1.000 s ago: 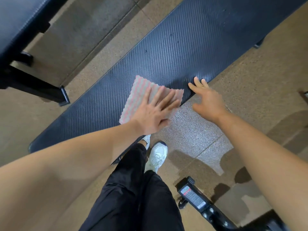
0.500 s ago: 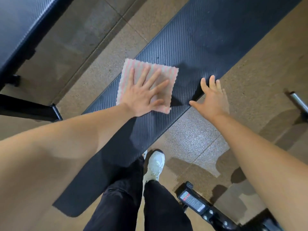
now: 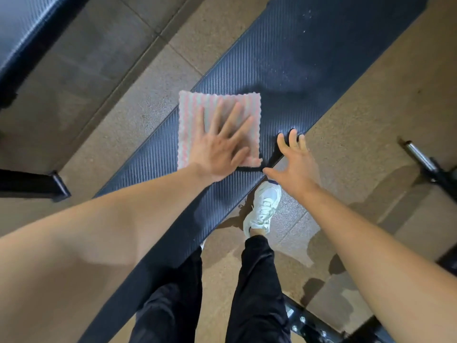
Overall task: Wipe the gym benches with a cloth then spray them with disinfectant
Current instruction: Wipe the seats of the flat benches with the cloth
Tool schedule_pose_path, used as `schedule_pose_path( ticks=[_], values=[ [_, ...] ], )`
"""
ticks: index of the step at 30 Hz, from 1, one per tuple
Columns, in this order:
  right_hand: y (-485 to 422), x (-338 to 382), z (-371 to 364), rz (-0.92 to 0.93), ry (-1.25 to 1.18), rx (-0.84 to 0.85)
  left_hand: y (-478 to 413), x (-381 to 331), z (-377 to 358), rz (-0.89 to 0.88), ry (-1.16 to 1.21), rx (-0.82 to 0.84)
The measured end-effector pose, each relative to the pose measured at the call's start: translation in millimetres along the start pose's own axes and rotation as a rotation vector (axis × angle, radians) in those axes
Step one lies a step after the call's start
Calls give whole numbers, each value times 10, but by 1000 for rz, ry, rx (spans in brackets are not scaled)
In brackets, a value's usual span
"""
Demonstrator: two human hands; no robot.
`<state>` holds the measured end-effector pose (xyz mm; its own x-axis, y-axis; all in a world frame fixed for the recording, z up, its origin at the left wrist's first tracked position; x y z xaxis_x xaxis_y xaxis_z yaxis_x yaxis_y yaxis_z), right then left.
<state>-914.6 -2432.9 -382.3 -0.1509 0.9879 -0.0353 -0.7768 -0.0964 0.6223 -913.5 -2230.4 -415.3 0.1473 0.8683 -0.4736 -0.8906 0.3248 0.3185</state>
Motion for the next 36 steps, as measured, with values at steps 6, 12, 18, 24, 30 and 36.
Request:
schedule_pose_path(
  ticks=[6,12,18,24,30,36],
  values=[
    [-12,-333,152,-15,-410,-112,256,-494,-390,-167,-38,84],
    [-405,-800,491,-143,-349,-326,63,-382,-250,-241,-56,65],
    [-1044,-1181,800,-166,-102,-295,-575,-45,128,56,-65,-30],
    [-1234,-1329,851,-67,37,-187,-939,141,360,346,-54,-129],
    [-1260,-1341,900,-33,16,-170,-951,-60,235,321,-18,-110],
    [-1250,-1495,957,50,-20,-108,-855,-691,-119,119,-63,-11]
  ],
)
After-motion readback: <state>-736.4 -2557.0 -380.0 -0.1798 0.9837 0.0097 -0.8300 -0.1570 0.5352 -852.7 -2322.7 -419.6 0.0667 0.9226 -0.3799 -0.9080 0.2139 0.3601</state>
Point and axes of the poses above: each hand's wrist, its own y-axis away from the middle knuckle, its own z-axis out of the back of the hand, x = y × z, the point moved 4 cm from there along -y, towards the middle knuckle, and after that the axes turned 12 degrees about y, right-handed, at the moved point
